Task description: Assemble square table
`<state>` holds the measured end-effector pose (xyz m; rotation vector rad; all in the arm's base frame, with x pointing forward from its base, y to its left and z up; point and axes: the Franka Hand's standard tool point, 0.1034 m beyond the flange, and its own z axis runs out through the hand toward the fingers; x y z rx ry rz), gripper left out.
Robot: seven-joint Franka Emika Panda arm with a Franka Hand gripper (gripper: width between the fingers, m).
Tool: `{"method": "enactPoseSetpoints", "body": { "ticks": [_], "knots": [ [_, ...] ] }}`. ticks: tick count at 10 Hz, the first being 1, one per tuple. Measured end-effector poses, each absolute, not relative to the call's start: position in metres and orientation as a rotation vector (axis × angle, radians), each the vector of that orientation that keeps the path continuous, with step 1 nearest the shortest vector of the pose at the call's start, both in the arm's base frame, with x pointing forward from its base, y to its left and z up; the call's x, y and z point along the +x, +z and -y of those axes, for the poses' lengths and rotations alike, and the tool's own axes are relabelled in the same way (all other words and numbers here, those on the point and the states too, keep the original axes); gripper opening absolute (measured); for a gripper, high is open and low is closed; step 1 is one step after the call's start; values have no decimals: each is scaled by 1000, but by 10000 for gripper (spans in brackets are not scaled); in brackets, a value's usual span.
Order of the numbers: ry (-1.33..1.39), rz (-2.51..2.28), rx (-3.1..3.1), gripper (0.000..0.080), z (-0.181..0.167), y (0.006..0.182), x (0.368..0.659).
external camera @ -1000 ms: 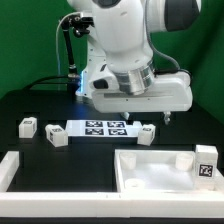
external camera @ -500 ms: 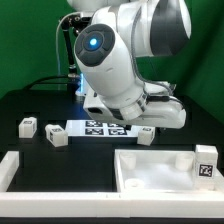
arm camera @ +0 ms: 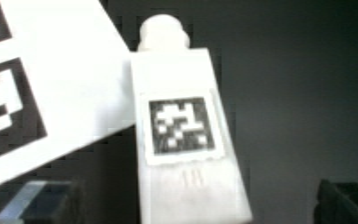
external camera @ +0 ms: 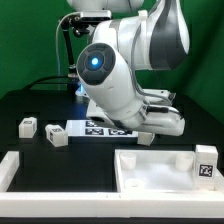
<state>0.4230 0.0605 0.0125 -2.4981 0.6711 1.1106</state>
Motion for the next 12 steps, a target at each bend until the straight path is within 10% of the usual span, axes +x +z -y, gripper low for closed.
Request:
{"method": "enactPoseSetpoints", "body": {
  "ticks": [3, 5, 7, 12],
  "knots": [
    [1127, -687, -2479, 648, -59, 9, 420],
    [1128, -688, -2478, 374, -59, 8, 420],
    [1128, -689, -2477, 289, -59, 8, 420],
    [1128, -689, -2477, 290, -59, 8, 420]
  ]
}}
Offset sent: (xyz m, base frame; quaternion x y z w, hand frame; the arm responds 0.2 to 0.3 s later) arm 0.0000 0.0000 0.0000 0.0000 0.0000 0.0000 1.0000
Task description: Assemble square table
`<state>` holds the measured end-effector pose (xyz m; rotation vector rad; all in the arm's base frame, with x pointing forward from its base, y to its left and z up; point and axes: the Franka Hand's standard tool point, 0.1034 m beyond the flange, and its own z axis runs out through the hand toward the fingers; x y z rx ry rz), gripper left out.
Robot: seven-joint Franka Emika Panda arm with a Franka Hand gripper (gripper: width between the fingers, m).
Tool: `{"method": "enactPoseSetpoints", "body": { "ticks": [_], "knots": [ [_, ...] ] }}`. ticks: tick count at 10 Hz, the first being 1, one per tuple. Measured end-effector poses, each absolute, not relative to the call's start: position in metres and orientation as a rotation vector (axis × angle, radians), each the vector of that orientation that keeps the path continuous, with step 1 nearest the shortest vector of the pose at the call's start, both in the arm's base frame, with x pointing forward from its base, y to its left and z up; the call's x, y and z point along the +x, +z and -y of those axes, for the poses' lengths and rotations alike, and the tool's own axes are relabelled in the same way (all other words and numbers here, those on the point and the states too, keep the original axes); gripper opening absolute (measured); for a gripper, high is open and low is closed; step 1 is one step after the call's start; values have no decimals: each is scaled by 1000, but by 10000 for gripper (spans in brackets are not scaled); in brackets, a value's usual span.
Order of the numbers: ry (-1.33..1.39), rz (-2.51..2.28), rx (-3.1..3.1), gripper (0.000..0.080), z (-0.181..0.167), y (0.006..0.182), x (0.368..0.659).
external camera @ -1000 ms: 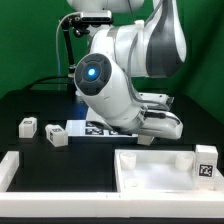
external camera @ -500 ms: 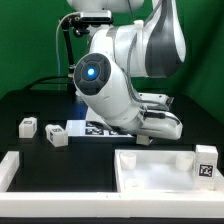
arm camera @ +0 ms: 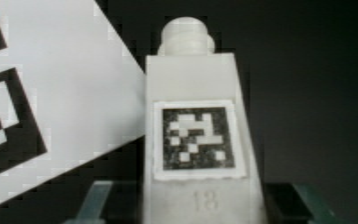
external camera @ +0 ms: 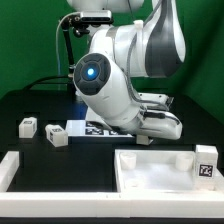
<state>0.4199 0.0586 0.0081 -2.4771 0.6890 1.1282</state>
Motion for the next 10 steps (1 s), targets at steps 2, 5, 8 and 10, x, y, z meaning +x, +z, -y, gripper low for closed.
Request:
{"method": "enactPoseSetpoints", "body": {
  "ticks": [2, 5, 8, 10],
  "knots": [
    [1119, -691, -2479, 291, -57, 10, 423],
    [1055, -628, -2466, 291, -33, 75, 473],
    [931, -656, -2550, 291, -34, 83, 487],
    [752, -685, -2628, 291, -32, 86, 492]
  ]
}}
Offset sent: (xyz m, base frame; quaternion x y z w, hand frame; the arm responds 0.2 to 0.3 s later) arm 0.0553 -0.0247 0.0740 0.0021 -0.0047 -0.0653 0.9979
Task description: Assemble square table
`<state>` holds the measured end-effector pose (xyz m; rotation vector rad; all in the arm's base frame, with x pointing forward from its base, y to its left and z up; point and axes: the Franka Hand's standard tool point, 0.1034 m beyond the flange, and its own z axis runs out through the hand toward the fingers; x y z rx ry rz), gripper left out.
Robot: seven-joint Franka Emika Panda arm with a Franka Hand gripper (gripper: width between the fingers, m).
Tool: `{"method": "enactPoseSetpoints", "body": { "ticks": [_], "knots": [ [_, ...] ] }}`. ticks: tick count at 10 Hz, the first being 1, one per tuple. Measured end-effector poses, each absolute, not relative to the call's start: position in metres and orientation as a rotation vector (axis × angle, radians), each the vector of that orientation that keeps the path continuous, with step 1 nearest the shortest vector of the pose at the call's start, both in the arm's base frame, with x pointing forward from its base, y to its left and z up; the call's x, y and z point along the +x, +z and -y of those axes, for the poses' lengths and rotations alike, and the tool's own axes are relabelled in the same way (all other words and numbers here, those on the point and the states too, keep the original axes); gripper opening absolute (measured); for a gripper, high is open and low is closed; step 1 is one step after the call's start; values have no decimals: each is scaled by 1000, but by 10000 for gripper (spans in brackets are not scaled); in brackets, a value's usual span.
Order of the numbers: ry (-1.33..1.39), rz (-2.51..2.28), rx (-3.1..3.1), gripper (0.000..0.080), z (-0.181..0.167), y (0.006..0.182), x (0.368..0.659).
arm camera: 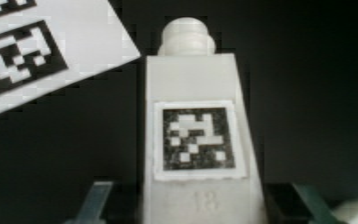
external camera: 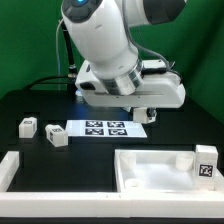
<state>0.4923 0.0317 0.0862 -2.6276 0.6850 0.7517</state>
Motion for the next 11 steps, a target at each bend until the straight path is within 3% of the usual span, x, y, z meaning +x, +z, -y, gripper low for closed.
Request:
{"method": "enactPoseSetpoints", "body": {
  "ticks": [1, 4, 6, 9, 11],
  "knots": [
    [661, -683, -2657, 291, -26, 97, 504],
    [343, -489, -2857, 291, -4, 167, 576],
    [146, -527, -2888, 291, -7, 153, 575],
    [-224, -494, -2958, 291, -3, 153, 595],
    [-384, -396, -2998, 291, -1, 171, 630]
  ]
}}
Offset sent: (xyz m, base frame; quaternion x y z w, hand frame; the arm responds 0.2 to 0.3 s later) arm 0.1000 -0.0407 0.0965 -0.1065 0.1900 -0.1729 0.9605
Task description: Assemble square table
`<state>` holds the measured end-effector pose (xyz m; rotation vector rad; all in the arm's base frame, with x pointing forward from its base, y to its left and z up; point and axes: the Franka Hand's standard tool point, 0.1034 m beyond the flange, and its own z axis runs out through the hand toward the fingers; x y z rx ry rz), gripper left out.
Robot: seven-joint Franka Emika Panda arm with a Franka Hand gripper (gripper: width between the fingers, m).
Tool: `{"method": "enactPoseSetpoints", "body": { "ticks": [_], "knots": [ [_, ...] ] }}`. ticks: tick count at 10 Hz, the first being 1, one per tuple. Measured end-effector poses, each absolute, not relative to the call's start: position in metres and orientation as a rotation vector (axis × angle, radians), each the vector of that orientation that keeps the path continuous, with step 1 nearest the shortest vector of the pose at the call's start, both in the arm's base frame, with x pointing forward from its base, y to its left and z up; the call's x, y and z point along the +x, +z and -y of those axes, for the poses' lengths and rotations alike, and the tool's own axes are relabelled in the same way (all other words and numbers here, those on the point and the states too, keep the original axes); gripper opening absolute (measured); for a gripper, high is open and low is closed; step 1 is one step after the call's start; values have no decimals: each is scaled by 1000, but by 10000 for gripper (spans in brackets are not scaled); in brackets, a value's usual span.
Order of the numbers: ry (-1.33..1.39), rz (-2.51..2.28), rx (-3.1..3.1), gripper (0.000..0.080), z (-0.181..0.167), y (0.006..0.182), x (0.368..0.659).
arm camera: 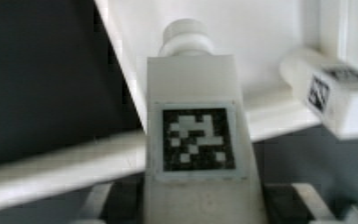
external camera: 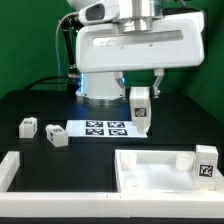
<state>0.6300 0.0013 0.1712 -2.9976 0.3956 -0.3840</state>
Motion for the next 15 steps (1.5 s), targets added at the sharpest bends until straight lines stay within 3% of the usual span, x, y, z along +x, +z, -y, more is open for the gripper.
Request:
{"method": "enactPoseSetpoints", "body": {
  "ticks": [1, 5, 6, 10, 15],
  "knots": [
    [-527, -351, -3006, 291, -9, 185, 645],
    [-956, -334, -2924, 291, -12, 183, 647],
    [-1011, -282, -2948, 291, -2, 165, 644],
    [-1014, -280, -2969, 291, 12, 133, 664],
    [-976, -270, -2983, 291, 8, 114, 662]
  ]
}}
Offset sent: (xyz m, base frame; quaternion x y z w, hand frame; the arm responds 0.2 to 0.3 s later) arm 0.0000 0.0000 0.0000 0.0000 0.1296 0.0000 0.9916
